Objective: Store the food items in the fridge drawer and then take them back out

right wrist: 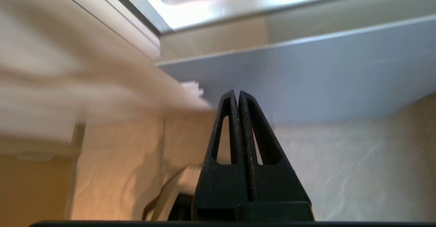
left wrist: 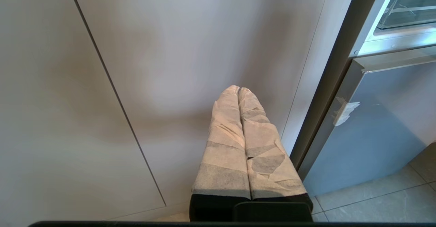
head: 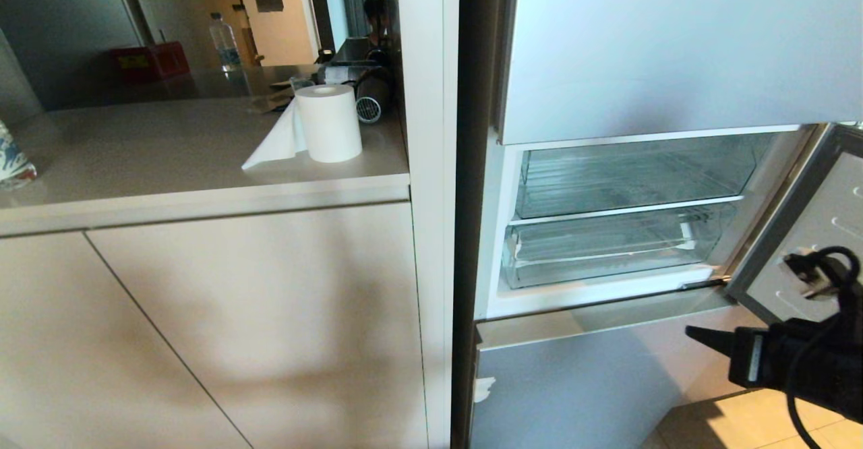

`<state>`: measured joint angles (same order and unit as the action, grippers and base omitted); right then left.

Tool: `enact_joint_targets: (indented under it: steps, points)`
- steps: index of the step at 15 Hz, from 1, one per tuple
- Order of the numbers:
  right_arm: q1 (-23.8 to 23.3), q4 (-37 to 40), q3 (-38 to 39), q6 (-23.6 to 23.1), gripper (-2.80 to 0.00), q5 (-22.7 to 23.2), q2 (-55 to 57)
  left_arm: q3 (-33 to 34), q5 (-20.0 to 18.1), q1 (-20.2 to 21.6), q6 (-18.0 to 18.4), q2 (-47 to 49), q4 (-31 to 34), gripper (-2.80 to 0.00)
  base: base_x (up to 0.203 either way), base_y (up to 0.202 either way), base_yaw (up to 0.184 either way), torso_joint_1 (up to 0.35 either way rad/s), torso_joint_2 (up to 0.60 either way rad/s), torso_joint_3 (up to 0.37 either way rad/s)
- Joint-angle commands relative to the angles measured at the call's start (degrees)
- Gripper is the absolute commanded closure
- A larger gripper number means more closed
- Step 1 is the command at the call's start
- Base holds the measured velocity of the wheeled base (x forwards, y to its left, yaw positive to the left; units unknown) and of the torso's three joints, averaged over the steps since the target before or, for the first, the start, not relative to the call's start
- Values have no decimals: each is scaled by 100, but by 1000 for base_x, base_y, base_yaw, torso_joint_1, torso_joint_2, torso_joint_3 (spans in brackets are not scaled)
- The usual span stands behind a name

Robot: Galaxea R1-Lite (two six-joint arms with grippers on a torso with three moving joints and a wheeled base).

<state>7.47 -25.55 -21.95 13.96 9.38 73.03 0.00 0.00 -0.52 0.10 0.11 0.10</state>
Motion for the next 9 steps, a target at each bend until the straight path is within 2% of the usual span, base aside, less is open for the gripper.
enact_joint_targets:
  steps: [1, 6, 9]
  points:
    - [-88, 187, 529, -182, 0, -187, -2124, 0, 0, 0, -1, 7, -1, 0, 0, 0, 0, 0, 0, 0]
    - [-387, 1076, 1820, -1000, 0, -700, -5278, 0, 0, 0, -1, 7, -1, 0, 0, 0, 0, 0, 0, 0]
    - [-577, 2003, 2083, -1219, 0, -605, -6684, 0, 0, 0, -1, 7, -1, 0, 0, 0, 0, 0, 0, 0]
